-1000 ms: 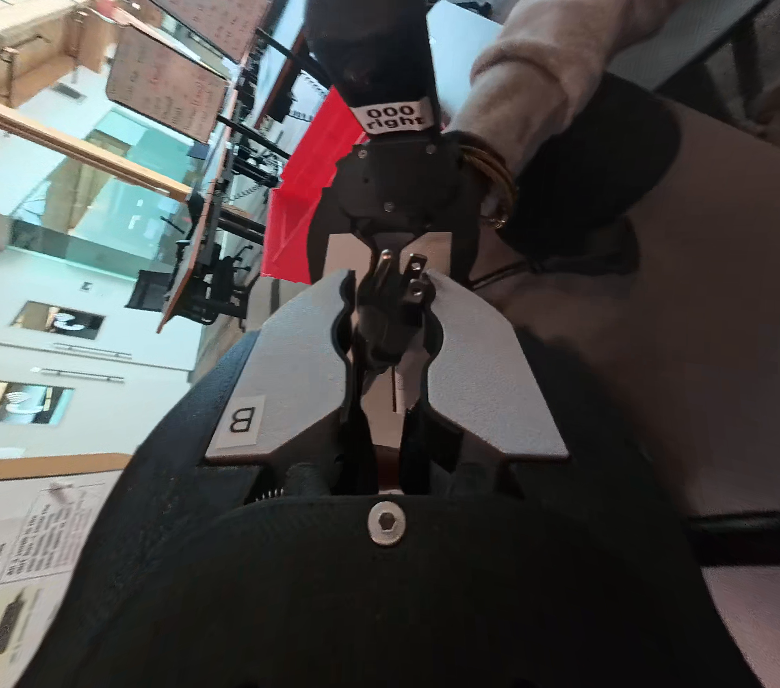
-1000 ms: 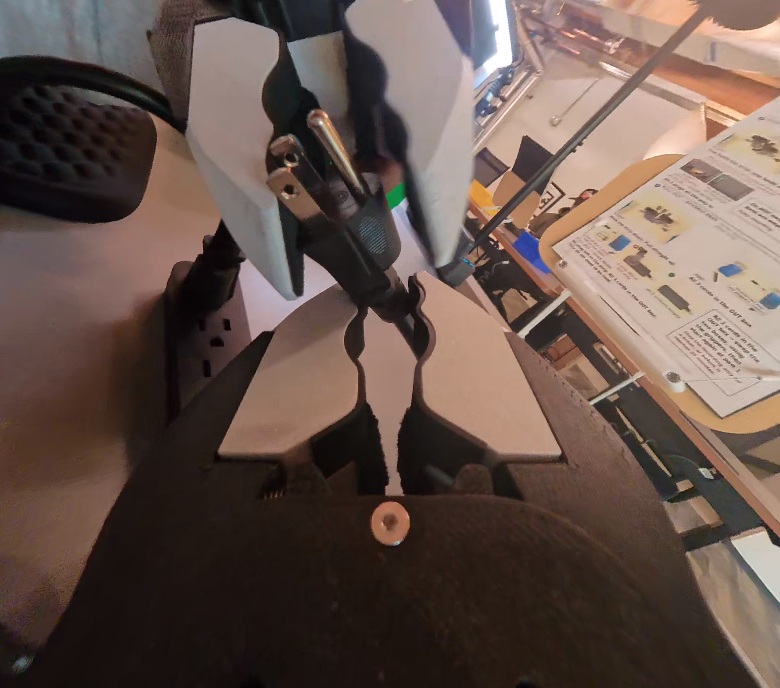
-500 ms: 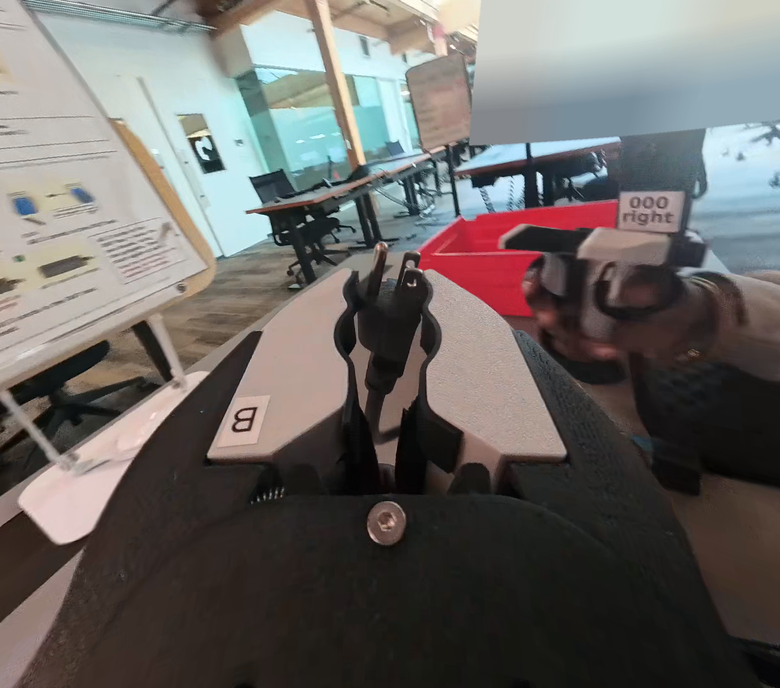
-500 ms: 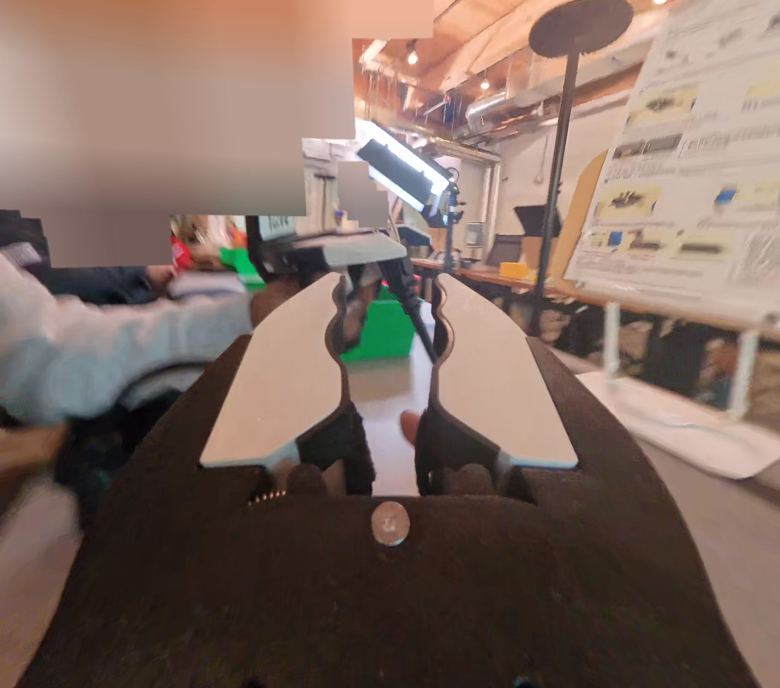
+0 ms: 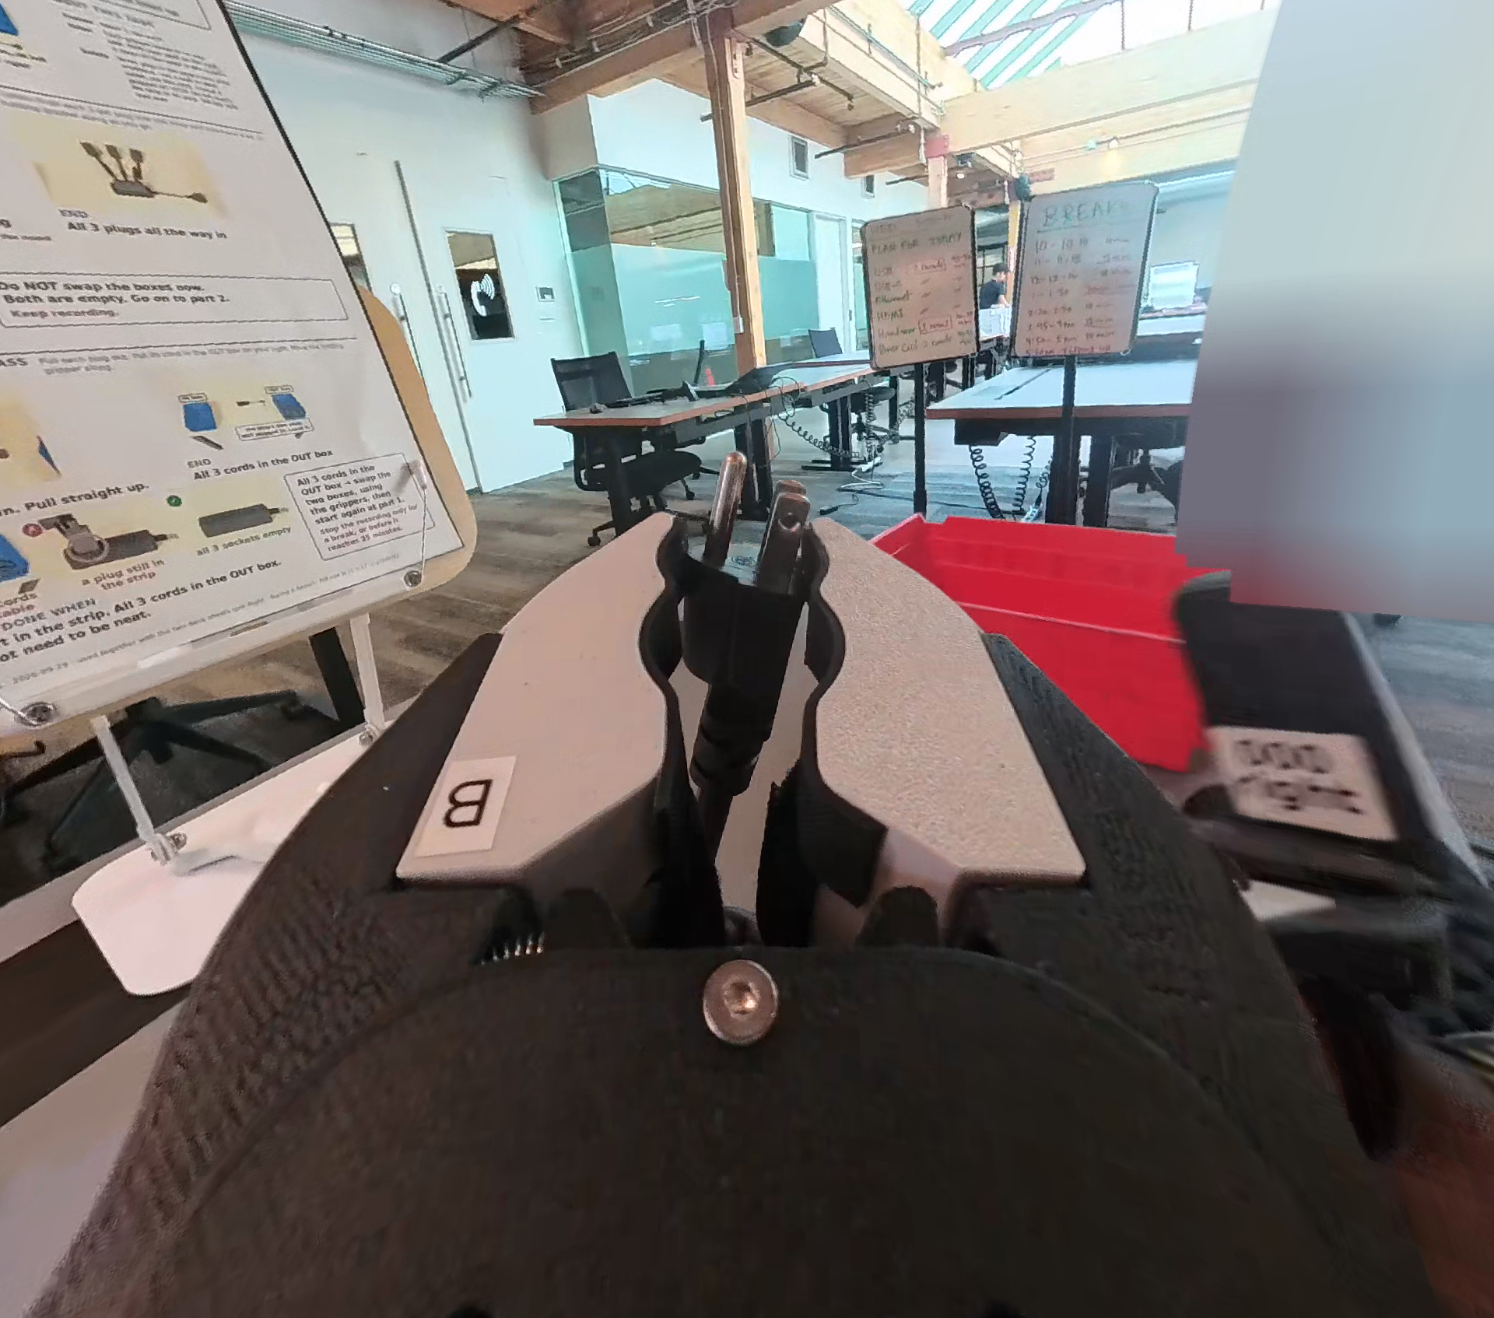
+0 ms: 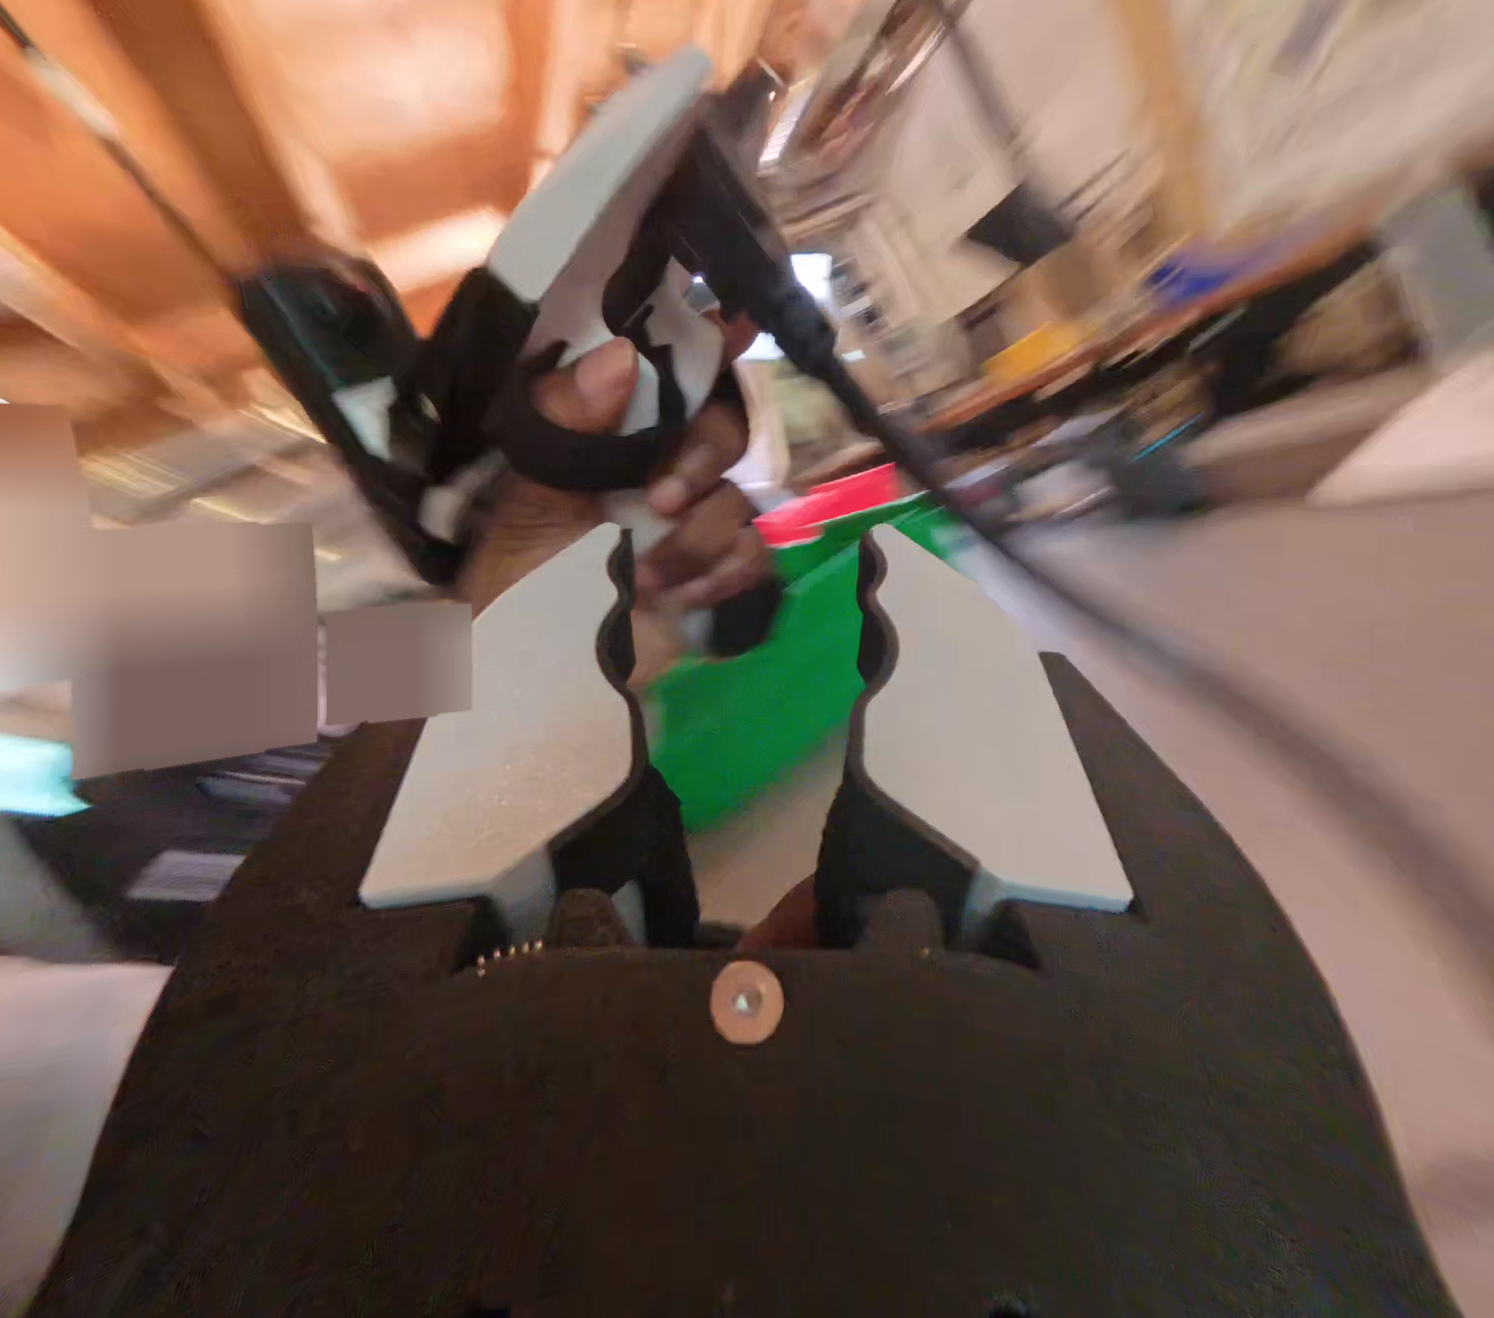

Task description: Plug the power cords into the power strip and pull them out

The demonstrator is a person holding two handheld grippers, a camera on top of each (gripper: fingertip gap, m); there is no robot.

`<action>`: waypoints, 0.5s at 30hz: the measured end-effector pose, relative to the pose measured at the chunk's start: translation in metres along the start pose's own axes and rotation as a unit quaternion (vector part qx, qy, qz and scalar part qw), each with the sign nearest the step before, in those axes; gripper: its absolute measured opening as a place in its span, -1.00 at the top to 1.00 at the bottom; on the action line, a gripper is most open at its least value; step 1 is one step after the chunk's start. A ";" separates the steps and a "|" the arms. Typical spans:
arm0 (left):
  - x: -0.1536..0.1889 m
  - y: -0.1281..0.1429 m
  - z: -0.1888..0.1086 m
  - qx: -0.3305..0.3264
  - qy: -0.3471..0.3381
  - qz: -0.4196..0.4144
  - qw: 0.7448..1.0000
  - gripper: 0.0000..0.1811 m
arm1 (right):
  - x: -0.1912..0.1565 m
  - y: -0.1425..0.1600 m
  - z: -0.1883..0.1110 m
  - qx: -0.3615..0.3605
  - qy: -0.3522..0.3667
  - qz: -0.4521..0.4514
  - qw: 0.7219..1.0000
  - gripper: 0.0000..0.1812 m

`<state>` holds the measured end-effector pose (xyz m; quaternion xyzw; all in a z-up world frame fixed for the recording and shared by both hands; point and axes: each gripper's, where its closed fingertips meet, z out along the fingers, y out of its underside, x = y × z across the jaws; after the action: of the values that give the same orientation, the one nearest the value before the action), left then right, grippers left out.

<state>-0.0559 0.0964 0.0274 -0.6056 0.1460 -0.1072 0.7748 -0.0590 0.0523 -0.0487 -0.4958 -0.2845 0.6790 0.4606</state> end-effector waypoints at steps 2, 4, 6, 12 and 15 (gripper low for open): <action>0.002 -0.004 -0.001 0.007 0.001 -0.021 1.000 0.71 | 0.009 -0.023 -0.002 0.021 0.090 -0.231 0.969 0.39; 0.007 -0.008 0.000 0.015 0.009 -0.049 0.999 0.71 | 0.007 -0.027 0.005 -0.001 0.108 -0.322 0.941 0.44; 0.012 -0.011 0.001 0.022 0.020 -0.080 0.996 0.71 | 0.011 -0.019 0.017 -0.041 0.107 -0.343 0.932 0.43; 0.011 -0.022 -0.009 0.054 0.039 -0.136 0.988 0.70 | 0.005 -0.015 0.034 -0.081 0.053 -0.398 0.912 0.88; 0.020 -0.022 -0.023 0.048 0.102 -0.153 0.982 0.67 | 0.000 -0.007 0.030 -0.154 -0.027 -0.378 0.912 0.90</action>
<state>-0.0457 0.0634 0.0415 -0.5685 0.1245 -0.2926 0.7587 -0.0846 0.0570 -0.0320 -0.3972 -0.5645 0.4148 0.5929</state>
